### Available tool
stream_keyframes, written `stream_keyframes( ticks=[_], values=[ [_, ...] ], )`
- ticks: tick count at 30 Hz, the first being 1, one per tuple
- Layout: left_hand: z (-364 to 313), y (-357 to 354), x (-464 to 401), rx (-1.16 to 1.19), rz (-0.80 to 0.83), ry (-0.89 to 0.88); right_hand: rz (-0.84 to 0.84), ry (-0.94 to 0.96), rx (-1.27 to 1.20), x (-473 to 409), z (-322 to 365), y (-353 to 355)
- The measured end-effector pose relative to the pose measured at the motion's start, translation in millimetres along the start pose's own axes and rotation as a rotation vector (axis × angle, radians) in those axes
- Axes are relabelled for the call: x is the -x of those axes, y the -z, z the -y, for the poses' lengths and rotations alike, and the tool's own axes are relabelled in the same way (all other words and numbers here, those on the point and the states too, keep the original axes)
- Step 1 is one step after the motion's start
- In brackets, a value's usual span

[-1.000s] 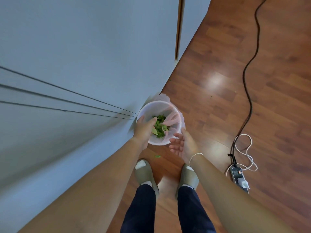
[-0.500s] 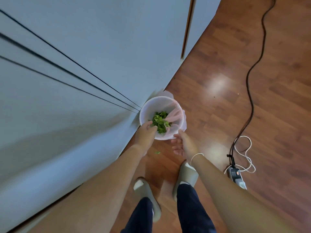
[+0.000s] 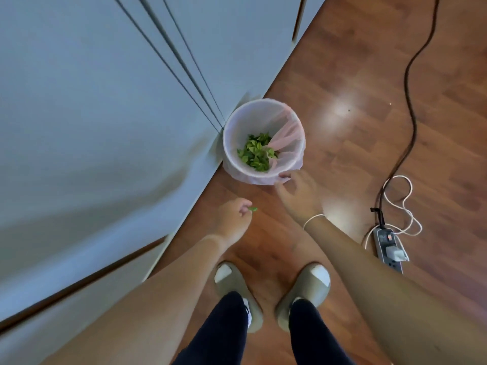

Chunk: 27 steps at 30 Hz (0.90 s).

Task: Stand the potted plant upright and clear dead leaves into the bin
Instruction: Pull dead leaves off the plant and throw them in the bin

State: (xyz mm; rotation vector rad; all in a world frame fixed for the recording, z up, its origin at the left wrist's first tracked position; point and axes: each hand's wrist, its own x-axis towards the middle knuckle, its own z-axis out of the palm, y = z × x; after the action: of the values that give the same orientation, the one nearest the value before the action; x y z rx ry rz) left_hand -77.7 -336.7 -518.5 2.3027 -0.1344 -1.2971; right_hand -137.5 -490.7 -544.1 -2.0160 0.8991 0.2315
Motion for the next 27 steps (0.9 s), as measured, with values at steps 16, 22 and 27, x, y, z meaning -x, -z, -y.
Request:
stream_keyframes(
  ticks=[16, 22, 27],
  values=[
    [102, -119, -148, -0.250, -0.091, -0.137, -0.158, 0.730, 0.548, -86, -46, -84],
    [127, -139, -191, -0.332, -0.136, -0.161, -0.207, 0.766, 0.682, -111, -48, -98],
    [145, -152, -216, -0.379, -0.131, -0.161, -0.290, 0.850, 0.697, -115, -56, -102]
  ],
)
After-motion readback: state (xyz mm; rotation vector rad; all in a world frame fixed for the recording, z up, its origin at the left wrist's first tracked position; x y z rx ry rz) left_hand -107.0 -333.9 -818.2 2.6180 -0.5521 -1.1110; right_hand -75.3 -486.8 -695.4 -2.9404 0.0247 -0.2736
